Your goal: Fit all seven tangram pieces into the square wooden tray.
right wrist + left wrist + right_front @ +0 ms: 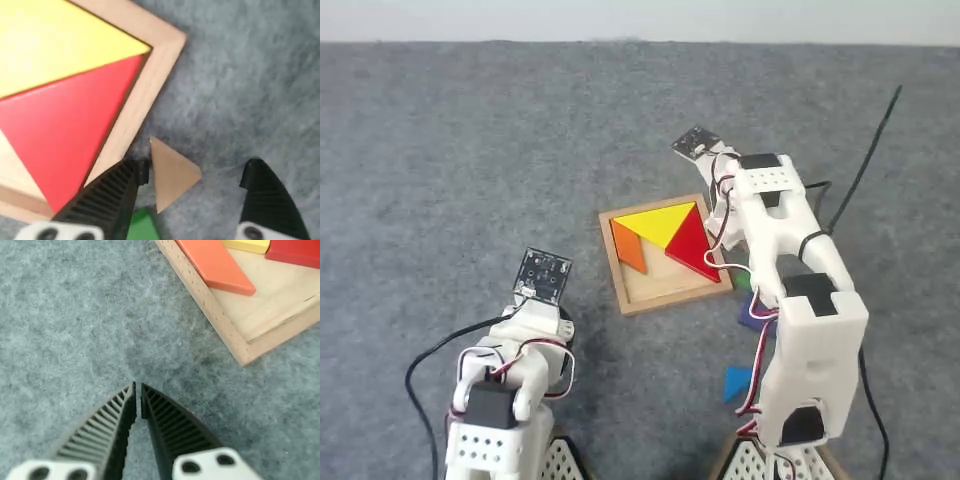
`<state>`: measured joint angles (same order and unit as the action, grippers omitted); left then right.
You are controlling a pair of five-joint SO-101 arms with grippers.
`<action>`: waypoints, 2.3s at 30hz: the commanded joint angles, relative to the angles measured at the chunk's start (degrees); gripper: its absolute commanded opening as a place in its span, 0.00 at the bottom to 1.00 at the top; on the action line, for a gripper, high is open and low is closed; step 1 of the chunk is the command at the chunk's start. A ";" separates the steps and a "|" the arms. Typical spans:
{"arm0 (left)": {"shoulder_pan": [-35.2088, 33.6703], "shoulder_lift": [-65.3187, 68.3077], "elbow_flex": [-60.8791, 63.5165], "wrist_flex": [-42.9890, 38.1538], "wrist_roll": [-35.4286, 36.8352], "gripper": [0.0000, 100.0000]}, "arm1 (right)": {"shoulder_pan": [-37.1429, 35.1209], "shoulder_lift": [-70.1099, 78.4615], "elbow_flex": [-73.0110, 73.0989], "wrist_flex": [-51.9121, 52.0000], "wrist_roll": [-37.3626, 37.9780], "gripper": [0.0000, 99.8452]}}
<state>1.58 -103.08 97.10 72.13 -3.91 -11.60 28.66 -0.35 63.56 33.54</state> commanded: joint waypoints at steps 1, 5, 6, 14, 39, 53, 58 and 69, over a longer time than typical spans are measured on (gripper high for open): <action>-0.26 -1.05 -0.57 0.18 -0.18 0.02 | -0.48 -0.48 -0.26 0.31 0.97 0.28; -0.26 -1.05 -0.57 0.18 -0.18 0.02 | -0.40 -0.40 -0.26 2.59 0.79 0.19; -0.26 -1.05 -0.57 0.18 -0.18 0.02 | -0.31 -0.40 -0.26 3.12 0.18 0.18; -0.26 -1.05 -0.57 0.18 -0.18 0.02 | 1.63 -0.48 -0.44 3.74 -6.15 0.20; -0.26 -1.05 -0.57 0.18 -0.18 0.02 | -3.30 -16.22 -1.23 10.42 -19.25 0.11; -0.26 -1.05 -0.57 0.18 -0.18 0.02 | -23.87 -17.54 2.55 7.25 -38.07 0.11; -0.26 -1.05 -0.57 0.18 -0.18 0.02 | -26.59 -15.16 2.55 5.85 -37.10 0.11; -0.26 -1.05 -0.57 0.18 -0.18 0.02 | -25.10 -11.30 0.26 4.09 -33.32 0.11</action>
<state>1.49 -103.08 97.10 72.13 -3.91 -37.89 17.58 2.64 68.22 -2.42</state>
